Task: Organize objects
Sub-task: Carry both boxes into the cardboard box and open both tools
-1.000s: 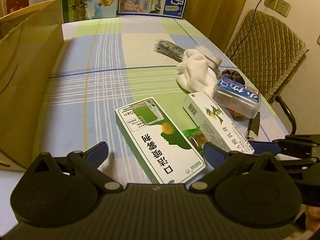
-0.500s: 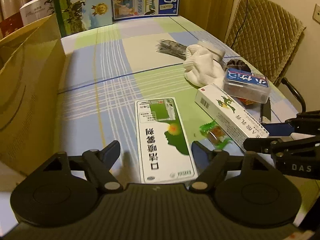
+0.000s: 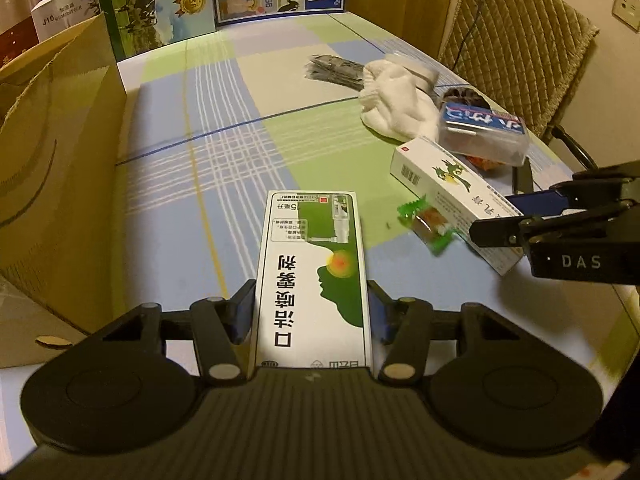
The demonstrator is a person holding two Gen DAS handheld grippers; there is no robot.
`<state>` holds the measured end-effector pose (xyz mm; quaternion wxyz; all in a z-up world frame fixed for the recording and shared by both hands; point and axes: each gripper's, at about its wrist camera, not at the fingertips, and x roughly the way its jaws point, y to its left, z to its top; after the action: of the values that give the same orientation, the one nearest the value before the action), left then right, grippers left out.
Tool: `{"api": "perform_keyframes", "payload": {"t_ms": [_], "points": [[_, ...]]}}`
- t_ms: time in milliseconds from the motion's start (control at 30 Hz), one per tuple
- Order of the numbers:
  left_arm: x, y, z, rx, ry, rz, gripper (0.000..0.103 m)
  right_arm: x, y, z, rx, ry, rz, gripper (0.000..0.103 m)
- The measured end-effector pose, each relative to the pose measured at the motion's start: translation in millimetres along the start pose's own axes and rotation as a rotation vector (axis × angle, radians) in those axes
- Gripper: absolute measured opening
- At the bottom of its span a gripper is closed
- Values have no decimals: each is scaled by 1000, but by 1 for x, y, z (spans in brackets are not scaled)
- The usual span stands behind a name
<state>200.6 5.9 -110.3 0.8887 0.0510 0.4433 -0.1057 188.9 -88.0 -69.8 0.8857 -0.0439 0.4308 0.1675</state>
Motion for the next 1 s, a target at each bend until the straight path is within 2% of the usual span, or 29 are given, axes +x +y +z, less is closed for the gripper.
{"api": "perform_keyframes", "payload": {"t_ms": [167,300,433,667,1000], "points": [[8,1,6,-6,-15,-4,51,8,-2,14,-6,-30,-11,37],[13,-1,10,22,-20,9,52,22,1,17,-30,0,-27,36],[14,2,9,8,-22,1,51,23,0,15,-23,13,-40,36],[5,2,11,-3,-41,4,51,0,1,14,20,-30,-33,35],[-39,2,11,-5,-81,-7,51,-45,20,14,61,-82,-21,35]]}}
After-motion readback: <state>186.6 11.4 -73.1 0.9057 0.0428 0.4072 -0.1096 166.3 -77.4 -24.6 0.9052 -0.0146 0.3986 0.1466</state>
